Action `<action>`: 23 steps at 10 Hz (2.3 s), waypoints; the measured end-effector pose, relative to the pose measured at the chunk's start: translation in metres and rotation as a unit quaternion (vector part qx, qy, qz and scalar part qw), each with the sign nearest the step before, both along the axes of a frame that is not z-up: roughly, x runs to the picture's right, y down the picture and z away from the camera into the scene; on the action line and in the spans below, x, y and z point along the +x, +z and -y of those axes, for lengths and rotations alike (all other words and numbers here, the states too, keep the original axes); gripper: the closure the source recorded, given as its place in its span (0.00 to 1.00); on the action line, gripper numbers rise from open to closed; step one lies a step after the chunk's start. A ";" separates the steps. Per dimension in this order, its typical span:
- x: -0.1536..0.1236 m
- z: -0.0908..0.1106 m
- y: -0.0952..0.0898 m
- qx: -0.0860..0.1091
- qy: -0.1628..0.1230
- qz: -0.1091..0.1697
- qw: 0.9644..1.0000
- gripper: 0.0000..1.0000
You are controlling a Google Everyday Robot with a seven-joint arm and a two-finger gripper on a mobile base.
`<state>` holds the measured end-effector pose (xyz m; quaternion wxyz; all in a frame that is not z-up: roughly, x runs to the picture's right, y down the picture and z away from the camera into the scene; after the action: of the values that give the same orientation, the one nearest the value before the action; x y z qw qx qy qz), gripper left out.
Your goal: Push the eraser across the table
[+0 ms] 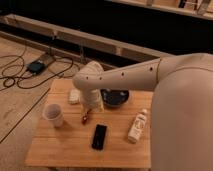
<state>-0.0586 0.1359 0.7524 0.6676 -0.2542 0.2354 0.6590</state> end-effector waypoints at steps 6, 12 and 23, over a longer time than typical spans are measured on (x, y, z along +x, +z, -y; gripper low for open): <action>0.020 -0.038 0.037 0.003 0.012 0.006 1.000 0.35; 0.023 -0.060 0.061 -0.001 0.018 0.020 1.000 0.35; -0.008 -0.078 0.082 -0.020 -0.005 0.053 0.998 0.35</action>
<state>-0.0670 0.2136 0.8340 0.6770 -0.3008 0.2138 0.6368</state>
